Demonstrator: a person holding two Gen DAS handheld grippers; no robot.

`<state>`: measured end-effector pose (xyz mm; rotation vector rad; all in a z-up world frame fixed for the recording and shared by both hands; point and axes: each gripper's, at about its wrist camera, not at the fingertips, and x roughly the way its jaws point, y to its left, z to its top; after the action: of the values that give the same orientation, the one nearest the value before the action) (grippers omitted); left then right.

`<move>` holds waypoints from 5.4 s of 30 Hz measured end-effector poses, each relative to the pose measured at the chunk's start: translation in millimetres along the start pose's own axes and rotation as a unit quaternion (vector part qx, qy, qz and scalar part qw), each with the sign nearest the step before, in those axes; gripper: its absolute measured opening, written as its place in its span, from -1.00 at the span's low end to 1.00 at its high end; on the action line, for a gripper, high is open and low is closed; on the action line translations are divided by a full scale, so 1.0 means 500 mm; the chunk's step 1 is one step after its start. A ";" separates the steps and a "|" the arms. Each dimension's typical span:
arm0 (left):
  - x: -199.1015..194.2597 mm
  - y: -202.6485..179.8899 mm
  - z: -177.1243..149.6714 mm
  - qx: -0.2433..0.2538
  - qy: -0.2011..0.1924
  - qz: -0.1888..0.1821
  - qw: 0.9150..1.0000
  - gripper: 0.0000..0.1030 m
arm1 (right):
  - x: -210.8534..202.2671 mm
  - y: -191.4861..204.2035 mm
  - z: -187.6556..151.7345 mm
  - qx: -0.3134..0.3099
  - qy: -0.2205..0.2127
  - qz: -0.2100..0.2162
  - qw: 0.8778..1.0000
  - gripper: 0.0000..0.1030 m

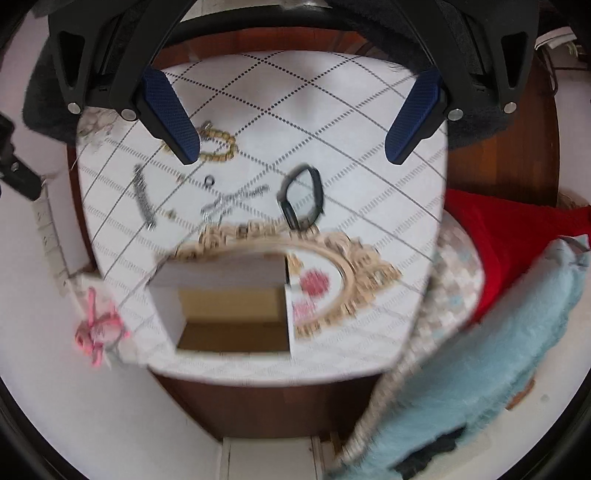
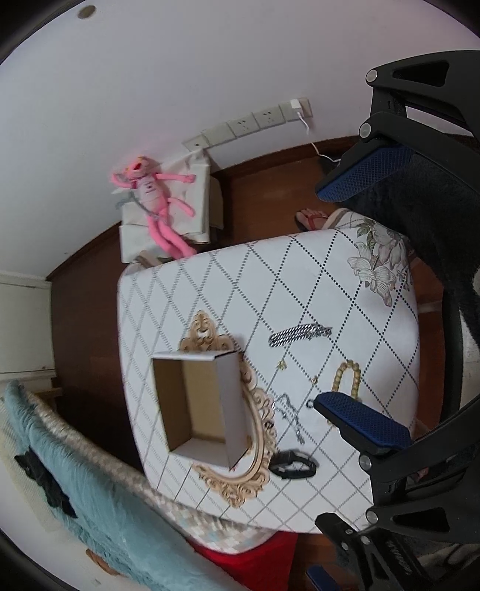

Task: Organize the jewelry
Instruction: 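Grasp the wooden bead bracelet with the left tool while the right tool grasps the thick silver chain bracelet, then carry both bracelets into the white box while both tools open to release them, then withdraw both tools from the box toward the remaining jewelry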

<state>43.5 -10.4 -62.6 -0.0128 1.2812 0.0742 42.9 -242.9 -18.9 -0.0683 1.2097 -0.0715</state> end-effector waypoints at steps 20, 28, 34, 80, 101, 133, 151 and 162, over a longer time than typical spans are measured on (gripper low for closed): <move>0.236 -0.110 -0.054 0.035 0.098 -0.039 0.994 0.34 | 0.257 -0.038 -0.094 0.049 0.090 0.029 0.994 0.32; 0.212 -0.157 -0.052 0.075 0.071 -0.035 0.994 -0.86 | 0.302 -0.017 -0.080 0.069 0.075 0.087 0.991 0.32; 0.198 -0.142 -0.040 0.067 0.065 -0.037 0.995 -0.87 | 0.336 0.023 -0.072 0.064 0.079 0.104 0.989 0.25; -0.050 -0.011 0.321 0.025 -0.111 -0.124 0.986 -0.87 | 0.084 0.113 0.244 -0.012 -0.066 0.245 0.967 -0.99; 0.118 0.017 0.393 -0.009 -0.031 -0.047 0.998 0.31 | 0.278 0.166 0.356 -0.053 0.024 0.168 0.984 -0.09; 0.114 0.020 0.226 -0.039 -0.079 -0.006 0.996 1.00 | 0.226 0.135 0.223 -0.056 -0.059 0.028 0.996 1.00; -0.101 0.020 0.140 -0.032 -0.165 -0.022 0.986 1.00 | -0.014 0.083 0.143 -0.026 -0.162 0.046 0.985 1.00; -0.025 0.071 0.057 -0.049 -0.115 0.015 0.992 1.00 | 0.036 0.082 0.044 0.001 -0.096 0.099 0.990 1.00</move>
<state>64.9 25.9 -41.4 -0.0681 1.0474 0.1596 70.6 -203.6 -31.5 0.0460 1.0186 0.1048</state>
